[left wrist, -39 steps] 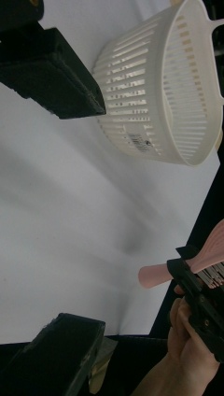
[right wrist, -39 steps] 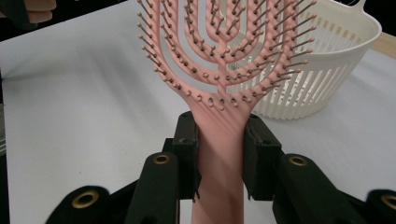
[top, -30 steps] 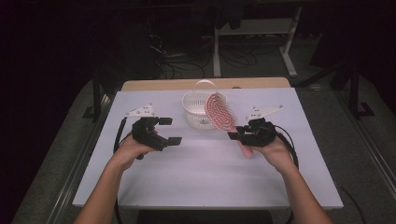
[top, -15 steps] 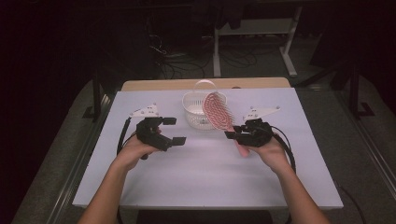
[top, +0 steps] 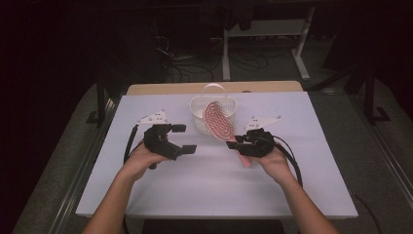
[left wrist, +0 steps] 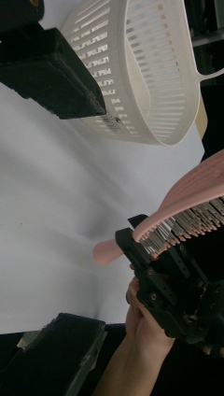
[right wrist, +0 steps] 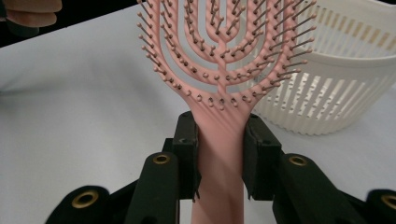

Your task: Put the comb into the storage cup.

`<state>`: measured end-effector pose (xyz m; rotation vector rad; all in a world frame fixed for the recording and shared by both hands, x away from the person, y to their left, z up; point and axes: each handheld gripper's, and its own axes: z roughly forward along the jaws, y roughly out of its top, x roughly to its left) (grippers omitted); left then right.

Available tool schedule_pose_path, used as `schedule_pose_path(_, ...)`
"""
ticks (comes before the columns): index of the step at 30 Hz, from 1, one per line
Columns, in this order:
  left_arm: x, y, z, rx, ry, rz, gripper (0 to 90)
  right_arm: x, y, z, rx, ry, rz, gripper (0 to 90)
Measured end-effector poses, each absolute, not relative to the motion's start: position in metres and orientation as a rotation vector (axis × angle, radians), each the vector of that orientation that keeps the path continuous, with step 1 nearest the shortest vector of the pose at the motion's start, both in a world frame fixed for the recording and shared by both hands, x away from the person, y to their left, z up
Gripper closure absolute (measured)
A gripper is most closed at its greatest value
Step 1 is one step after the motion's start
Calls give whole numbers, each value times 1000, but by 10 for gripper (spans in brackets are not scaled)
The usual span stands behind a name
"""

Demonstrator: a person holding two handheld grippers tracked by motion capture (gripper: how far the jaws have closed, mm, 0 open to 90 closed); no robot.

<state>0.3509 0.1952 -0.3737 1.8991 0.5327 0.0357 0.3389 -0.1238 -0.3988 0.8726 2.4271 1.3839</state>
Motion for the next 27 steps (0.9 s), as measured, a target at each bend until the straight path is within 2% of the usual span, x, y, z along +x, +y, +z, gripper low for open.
schedule_pose_path(27, 347, 187, -374, 1892, 558, 74, 5, 330, -83, -411, 758, 2509, 1409, 686)
